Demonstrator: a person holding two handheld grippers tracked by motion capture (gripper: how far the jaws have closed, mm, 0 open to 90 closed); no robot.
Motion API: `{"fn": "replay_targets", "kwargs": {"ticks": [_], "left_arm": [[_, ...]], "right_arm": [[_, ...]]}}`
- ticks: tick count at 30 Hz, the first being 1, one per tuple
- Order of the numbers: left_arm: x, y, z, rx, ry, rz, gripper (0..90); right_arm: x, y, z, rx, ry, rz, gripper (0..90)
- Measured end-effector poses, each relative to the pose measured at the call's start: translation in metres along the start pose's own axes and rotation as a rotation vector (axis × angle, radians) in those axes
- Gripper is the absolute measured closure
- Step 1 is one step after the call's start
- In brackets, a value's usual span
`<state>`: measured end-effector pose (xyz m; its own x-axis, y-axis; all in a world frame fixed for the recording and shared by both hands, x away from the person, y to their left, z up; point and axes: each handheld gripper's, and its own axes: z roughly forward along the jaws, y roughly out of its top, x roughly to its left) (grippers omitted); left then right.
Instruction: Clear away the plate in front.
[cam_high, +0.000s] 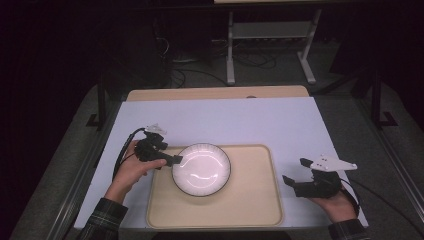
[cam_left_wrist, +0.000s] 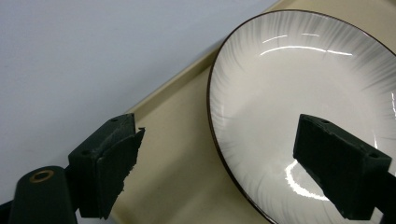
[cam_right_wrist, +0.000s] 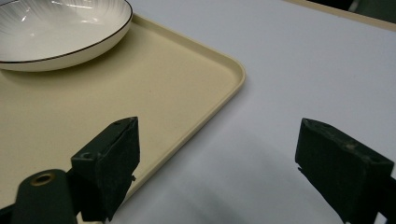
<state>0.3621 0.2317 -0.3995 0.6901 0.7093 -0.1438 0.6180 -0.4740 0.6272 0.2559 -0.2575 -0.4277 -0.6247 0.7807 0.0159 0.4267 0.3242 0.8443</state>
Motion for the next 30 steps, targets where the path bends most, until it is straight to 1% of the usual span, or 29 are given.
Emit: {"fn": "replay_targets", "kwargs": {"ticks": [4, 7, 10, 11, 13, 14, 17, 18, 20, 21, 27, 30], "left_arm": [[0.0, -0.002, -0.005, -0.007, 0.0, 0.004, 13.5], [-0.001, -0.004, -0.013, -0.021, 0.01, 0.012, 13.5], [-0.002, -0.007, -0.019, -0.03, 0.014, 0.006, 13.6], [-0.002, -0.007, -0.019, -0.03, 0.014, 0.006, 13.5], [-0.003, -0.011, -0.025, -0.036, 0.015, 0.009, 13.6], [-0.004, -0.012, -0.027, -0.039, 0.023, 0.009, 13.5], [-0.005, -0.014, -0.031, -0.048, 0.025, 0.006, 13.5], [-0.006, -0.017, -0.035, -0.056, 0.027, 0.007, 13.5], [-0.006, -0.018, -0.037, -0.059, 0.03, 0.006, 13.6], [-0.006, -0.021, -0.041, -0.065, 0.039, 0.004, 13.5], [-0.005, -0.029, -0.051, -0.075, 0.046, -0.003, 13.6], [-0.004, -0.039, -0.057, -0.076, 0.057, -0.007, 13.6]], "right_arm": [[0.0, 0.0, 0.0, -0.001, -0.001, 0.0, 13.0], [0.0, 0.0, -0.001, -0.002, -0.002, 0.003, 13.0], [0.0, 0.0, -0.001, -0.002, -0.003, 0.001, 13.0], [0.0, 0.0, -0.001, -0.004, -0.003, 0.0, 13.0], [0.001, 0.0, -0.002, -0.008, -0.005, -0.005, 12.9], [0.001, 0.0, -0.002, -0.009, -0.005, -0.005, 12.9], [0.001, 0.0, -0.002, -0.009, -0.004, -0.006, 12.8], [0.001, 0.0, -0.003, -0.011, -0.007, -0.006, 12.7], [0.001, 0.0, -0.003, -0.012, -0.008, -0.006, 12.6], [0.001, 0.0, -0.003, -0.012, -0.009, -0.007, 12.6], [0.001, 0.0, -0.004, -0.018, -0.007, -0.011, 12.6], [0.001, 0.0, -0.004, -0.022, -0.006, -0.008, 12.6]]}}
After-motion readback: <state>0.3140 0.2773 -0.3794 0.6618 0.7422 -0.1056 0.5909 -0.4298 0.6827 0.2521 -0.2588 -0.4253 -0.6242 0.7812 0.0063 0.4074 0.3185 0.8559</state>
